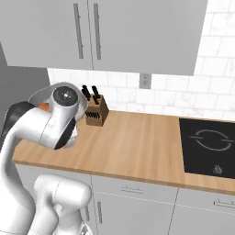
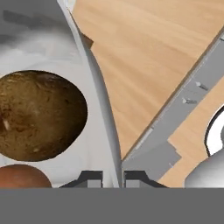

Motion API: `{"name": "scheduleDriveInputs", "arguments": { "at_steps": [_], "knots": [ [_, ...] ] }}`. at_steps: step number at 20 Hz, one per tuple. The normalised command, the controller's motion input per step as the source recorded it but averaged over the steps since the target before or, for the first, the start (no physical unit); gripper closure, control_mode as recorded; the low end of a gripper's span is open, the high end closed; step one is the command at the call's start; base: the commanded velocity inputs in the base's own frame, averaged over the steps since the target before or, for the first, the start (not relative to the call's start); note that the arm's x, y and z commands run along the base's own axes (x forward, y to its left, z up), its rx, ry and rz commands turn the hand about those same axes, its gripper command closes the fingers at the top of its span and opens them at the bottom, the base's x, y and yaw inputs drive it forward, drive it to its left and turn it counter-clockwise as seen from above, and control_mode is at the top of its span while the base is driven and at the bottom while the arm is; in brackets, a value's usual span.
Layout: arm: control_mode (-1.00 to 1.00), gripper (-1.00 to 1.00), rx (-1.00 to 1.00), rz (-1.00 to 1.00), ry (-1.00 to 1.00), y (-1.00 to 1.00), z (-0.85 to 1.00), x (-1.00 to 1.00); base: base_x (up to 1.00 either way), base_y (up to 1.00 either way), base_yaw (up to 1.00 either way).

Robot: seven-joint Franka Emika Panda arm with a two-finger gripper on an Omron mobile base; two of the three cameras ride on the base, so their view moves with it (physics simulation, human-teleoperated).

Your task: Take the meat container that has the steak and place it on the second highest rack of the freezer. Then take the vegetable container that has the mushroom and onion and place it on the highest rack of the freezer.

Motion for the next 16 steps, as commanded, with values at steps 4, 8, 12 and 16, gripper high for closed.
{"name": "scheduleDriveInputs", "arguments": {
  "at_steps": [4, 8, 12, 16],
  "knots": [
    [-1.00, 1.00, 0.08, 0.58, 0.24, 0.09, 0.68, -0.32, 0.00, 0.00, 0.00],
    [-1.00, 1.00, -0.10, 0.52, 0.08, 0.06, 0.50, -0.47, 0.00, 0.00, 0.00],
    [-1.00, 1.00, -0.21, 0.26, -0.17, 0.00, 0.37, -0.76, 0.00, 0.00, 0.00],
    [-1.00, 1.00, -0.07, 0.06, -0.33, 0.00, 0.47, -0.76, 0.00, 0.00, 0.00]
  ]
}}
